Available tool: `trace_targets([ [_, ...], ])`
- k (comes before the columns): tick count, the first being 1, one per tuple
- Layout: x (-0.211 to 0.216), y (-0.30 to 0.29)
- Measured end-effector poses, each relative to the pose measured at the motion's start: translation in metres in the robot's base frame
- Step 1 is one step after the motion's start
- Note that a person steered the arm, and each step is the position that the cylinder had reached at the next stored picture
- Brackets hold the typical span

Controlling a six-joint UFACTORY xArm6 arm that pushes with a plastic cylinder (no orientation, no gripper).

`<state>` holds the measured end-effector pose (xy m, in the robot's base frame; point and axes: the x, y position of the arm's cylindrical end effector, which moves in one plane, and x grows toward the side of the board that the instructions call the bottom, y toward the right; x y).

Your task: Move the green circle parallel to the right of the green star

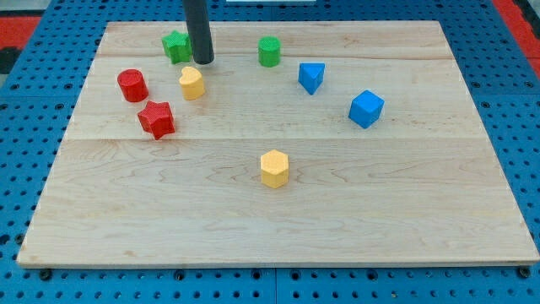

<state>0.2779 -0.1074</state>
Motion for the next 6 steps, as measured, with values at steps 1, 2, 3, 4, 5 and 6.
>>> trace_targets([
  [1, -0.008, -0.005],
  [2, -0.019, -0.018],
  [3, 0.019, 0.015],
  [4, 0.025, 0.068],
  [5, 0.009, 0.090],
  [6, 0.005, 0.119],
])
